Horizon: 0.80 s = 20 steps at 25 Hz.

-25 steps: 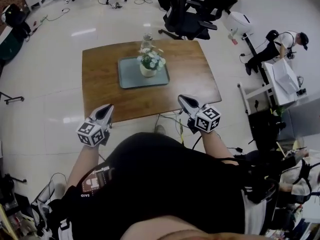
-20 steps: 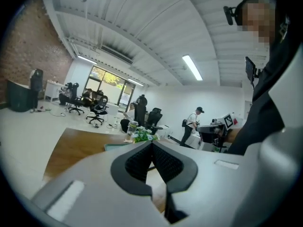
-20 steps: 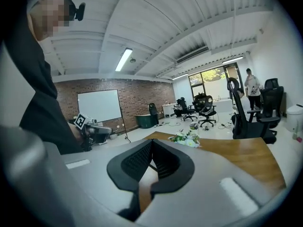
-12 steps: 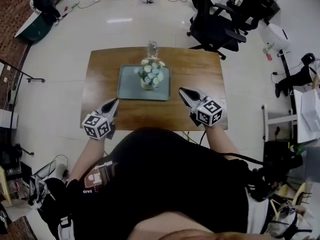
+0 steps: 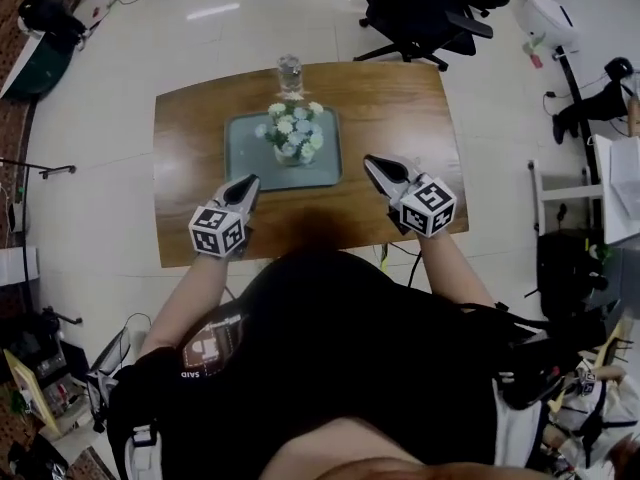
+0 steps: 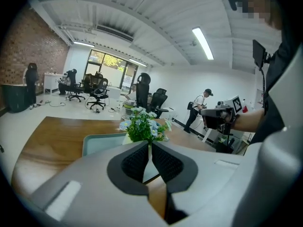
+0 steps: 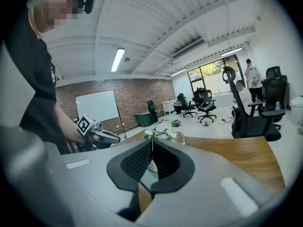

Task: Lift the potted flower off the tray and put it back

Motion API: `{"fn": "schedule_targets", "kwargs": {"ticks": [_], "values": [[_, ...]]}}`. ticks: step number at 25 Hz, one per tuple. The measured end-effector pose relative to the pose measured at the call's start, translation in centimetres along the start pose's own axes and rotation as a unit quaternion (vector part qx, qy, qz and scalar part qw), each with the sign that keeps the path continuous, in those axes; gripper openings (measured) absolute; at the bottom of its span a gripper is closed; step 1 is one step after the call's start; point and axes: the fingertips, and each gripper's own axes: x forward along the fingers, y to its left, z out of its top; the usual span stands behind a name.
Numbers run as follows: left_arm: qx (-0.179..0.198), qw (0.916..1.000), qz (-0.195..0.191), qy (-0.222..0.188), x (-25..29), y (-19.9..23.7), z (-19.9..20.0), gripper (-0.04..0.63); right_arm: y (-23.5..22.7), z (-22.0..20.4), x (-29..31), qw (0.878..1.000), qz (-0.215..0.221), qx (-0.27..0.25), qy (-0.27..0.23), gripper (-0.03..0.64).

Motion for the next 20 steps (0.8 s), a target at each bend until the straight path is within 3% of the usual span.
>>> {"fn": "schedule_targets", "kwargs": {"ticks": [5, 9, 14, 18, 20], "values": [[0.0, 0.9994, -0.027, 0.021, 3.5, 1.5, -1.3, 0.022, -0.7, -1.5, 0.3, 0.999, -0.042, 0.027, 0.015, 0.017], [0.015, 0.9988, -0.024, 0.04, 6.0, 2.7, -2.4, 0.108, -1.0, -2.6, 1.4, 0.998, -0.054, 0.04, 0.021, 0.017], [0.03, 0.9979, -0.004, 0.058, 9.5, 2.6, -3.6, 0.282, -1.5, -3.7, 2.3, 0.998, -0.043, 0.044, 0.034, 0.017], [0.03, 0.9965, 0.024, 0.074, 12.4, 2.6, -5.5, 0.503, -2.7, -4.8, 2.6, 0.997, -0.037, 0.052, 0.037, 0.017], [0.016, 0.996, 0.038, 0.079, 14.0, 2.6, -6.3, 0.542, -3.6, -5.3, 2.7, 0.997, -0.035, 0.058, 0.035, 0.017]]}}
